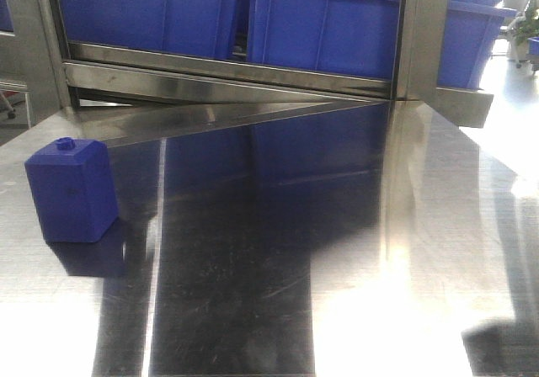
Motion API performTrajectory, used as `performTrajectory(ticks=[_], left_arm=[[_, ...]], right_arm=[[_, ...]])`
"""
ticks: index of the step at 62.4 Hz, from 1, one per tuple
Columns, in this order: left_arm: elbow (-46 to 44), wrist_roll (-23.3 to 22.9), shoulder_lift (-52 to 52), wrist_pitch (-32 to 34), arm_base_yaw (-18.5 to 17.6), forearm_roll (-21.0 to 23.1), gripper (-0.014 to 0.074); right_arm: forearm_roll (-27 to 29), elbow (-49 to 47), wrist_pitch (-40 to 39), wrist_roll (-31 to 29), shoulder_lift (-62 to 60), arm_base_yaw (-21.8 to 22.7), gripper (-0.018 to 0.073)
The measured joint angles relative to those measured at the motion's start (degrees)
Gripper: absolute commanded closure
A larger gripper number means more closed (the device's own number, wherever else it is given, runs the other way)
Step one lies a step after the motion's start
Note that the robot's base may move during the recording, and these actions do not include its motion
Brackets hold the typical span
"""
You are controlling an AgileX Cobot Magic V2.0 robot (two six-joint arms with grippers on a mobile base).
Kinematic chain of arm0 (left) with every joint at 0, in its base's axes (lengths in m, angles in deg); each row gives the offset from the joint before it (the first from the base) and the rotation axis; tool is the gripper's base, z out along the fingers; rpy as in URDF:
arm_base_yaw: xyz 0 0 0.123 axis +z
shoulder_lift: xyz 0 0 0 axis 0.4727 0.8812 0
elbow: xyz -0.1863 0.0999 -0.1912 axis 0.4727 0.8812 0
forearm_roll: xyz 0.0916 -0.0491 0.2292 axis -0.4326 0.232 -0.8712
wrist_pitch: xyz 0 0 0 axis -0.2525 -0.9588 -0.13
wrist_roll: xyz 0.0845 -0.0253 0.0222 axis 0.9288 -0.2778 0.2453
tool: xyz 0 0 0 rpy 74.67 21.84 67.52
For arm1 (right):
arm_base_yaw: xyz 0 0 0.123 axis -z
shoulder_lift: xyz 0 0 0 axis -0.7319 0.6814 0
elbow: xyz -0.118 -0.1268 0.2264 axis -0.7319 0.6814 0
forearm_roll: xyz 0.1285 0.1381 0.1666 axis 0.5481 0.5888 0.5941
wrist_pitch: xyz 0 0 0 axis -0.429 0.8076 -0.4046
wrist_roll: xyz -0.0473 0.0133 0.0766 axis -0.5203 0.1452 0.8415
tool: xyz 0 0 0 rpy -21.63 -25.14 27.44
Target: Pick and sort blue part to right shelf
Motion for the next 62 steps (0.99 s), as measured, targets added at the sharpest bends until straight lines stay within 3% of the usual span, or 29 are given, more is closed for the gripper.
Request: performTrajectory(ticks=[20,35,45,62], left_arm=[[0.0,0.0,0.0,0.0,0.0,0.0,0.0462],[0.0,0.0,0.0,0.0,0.0,0.0,0.0462],[0.0,0.0,0.0,0.0,0.0,0.0,0.0462],[0.0,0.0,0.0,0.0,0.0,0.0,0.0462]], right_arm=[[-0.1,4.8,8.1,-0.1,-14.4,0.4,0.0120],[-0.1,6.1,8.7,-0.1,-17.6,6.0,0.0120],[-0.1,6.4,7.5,-0.1,-19.2,7.3,0.0120],[-0.1,9.7,-1.9,-0.1,-23.6,7.3,0.0120]])
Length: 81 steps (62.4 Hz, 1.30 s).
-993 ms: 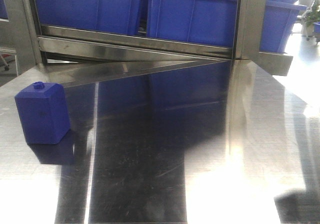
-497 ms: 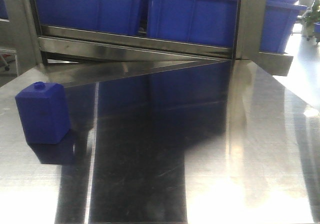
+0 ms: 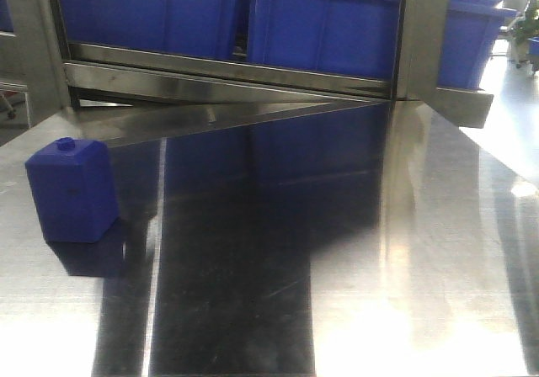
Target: Pick and sort blue part to right shelf
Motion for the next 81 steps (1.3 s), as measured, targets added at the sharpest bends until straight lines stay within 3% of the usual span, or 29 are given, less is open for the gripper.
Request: performTrajectory(ticks=[13,81], left_arm=[[0.0,0.0,0.0,0.0,0.0,0.0,0.0462],[0.0,0.0,0.0,0.0,0.0,0.0,0.0462]], right_arm=[[0.0,2.7,-3.3,0.0,-0.5,0.0,0.0120],[0.0,3.5,-3.5,0.0,-0.5,0.0,0.0120]])
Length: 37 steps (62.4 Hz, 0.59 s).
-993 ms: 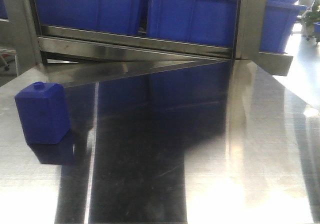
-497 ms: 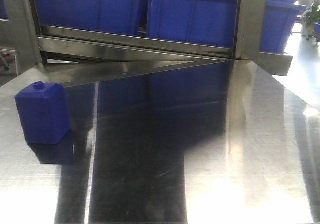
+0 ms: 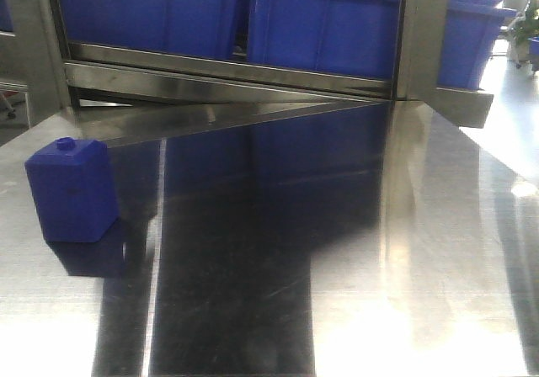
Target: Pick and sort blue part to right shelf
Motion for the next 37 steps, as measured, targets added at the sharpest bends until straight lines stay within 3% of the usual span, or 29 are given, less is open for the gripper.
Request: performTrajectory(ticks=[37], left_arm=[[-1.7,0.0,2.2,-0.7,0.0,2.4,0.0462]], right_arm=[[0.0,0.0,0.0,0.0,0.0,0.0,0.0120]])
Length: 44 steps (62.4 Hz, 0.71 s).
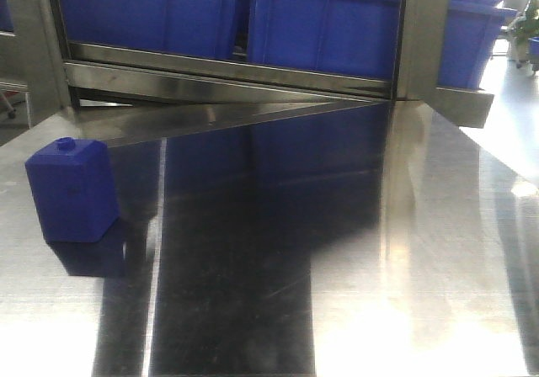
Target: Pick and sort blue part to right shelf
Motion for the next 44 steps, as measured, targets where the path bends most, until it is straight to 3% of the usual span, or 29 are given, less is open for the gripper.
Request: performTrajectory(ticks=[24,44], left_arm=[[-7.9,0.0,7.1,-0.8,0.0,-0.5,0.0462],[-17.7,0.0,16.5,-16.8,0.0,-1.7,0.0462]], right_arm=[[0.0,0.0,0.0,0.0,0.0,0.0,0.0120],[0.0,0.0,0.0,0.0,0.0,0.0,0.0120]])
